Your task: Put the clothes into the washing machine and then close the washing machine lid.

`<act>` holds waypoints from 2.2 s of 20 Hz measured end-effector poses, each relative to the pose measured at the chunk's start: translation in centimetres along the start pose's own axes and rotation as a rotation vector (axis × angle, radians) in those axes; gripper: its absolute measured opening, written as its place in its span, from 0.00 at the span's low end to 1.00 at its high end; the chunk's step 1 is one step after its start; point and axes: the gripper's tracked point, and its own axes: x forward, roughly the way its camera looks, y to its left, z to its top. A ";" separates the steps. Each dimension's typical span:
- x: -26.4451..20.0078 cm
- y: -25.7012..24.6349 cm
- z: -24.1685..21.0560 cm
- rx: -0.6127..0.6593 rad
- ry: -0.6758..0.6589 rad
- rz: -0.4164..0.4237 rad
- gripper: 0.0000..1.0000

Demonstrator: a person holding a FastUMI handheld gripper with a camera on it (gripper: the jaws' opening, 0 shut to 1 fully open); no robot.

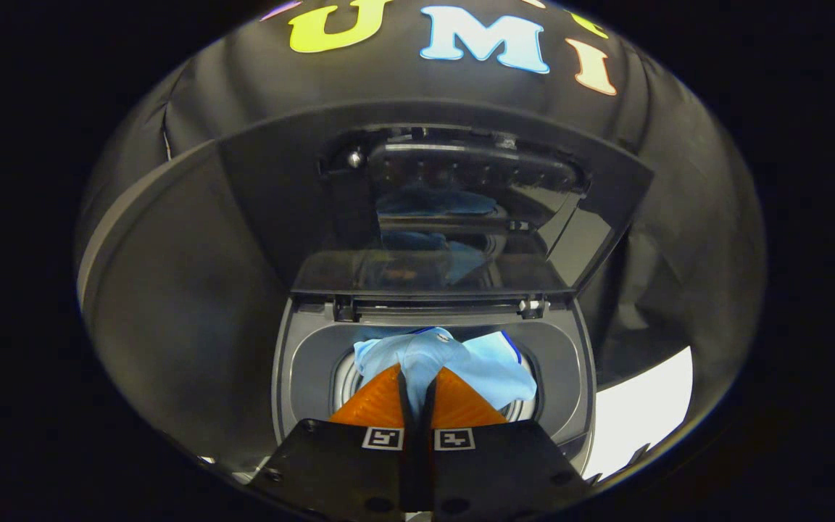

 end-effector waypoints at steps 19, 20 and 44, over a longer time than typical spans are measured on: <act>2.4 -0.5 -3.0 0.114 0.102 -0.002 0.96; 2.0 -0.3 -3.0 0.111 0.102 0.007 0.96; -14.3 -0.9 18.0 0.108 -0.299 0.097 0.96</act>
